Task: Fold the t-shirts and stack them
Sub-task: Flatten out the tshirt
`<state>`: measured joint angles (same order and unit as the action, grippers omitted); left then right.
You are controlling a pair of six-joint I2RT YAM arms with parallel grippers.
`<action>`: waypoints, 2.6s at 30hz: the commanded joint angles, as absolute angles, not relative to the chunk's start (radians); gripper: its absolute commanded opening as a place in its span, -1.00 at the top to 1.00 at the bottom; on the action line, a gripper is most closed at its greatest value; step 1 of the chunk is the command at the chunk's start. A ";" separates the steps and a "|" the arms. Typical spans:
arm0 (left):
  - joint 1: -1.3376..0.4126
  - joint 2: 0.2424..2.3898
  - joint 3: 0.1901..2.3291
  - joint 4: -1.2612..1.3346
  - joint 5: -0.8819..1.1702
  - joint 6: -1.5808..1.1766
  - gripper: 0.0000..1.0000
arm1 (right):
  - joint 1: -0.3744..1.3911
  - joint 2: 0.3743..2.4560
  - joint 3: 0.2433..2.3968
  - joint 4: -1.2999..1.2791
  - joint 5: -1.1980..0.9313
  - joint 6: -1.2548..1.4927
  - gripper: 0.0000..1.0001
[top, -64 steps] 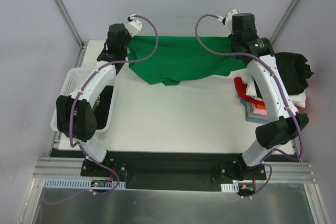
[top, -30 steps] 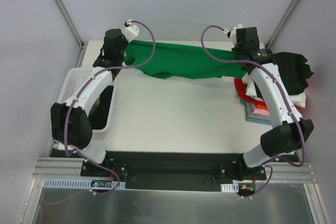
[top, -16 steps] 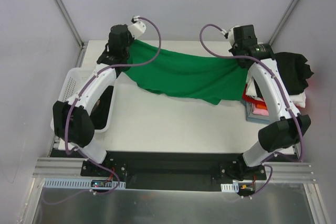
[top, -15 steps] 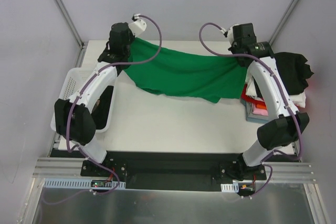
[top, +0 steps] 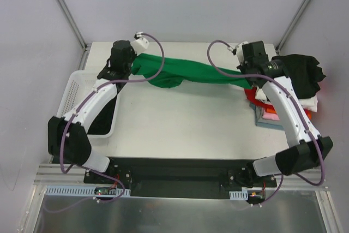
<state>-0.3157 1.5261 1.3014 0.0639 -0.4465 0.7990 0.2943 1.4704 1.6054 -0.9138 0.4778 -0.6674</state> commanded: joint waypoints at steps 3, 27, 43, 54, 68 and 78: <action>-0.331 1.185 1.042 0.002 -0.370 0.690 1.00 | 0.321 1.197 1.419 -0.995 0.373 -0.598 0.99; -0.356 0.894 0.827 -0.397 -0.058 0.615 0.35 | 0.324 1.164 1.186 -1.029 0.175 -0.638 0.04; -0.356 1.100 0.943 -0.402 -0.052 0.610 0.13 | 0.327 1.417 1.253 -0.884 0.127 -0.621 0.09; -0.356 1.301 1.133 -0.330 0.066 0.585 -0.04 | 0.353 1.400 1.192 -0.819 0.173 -0.653 0.06; -0.480 1.804 1.465 -0.391 0.227 0.445 -0.50 | 0.342 1.404 1.148 -0.723 0.391 -0.641 0.09; -0.548 1.897 1.463 -0.407 0.221 0.442 -0.60 | 0.275 1.407 1.124 -0.703 0.400 -0.657 0.10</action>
<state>-0.5117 1.8740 1.4227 -0.3927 0.1848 0.4564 0.2909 1.4269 1.1213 -0.7284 0.3790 -0.6483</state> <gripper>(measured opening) 0.796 0.452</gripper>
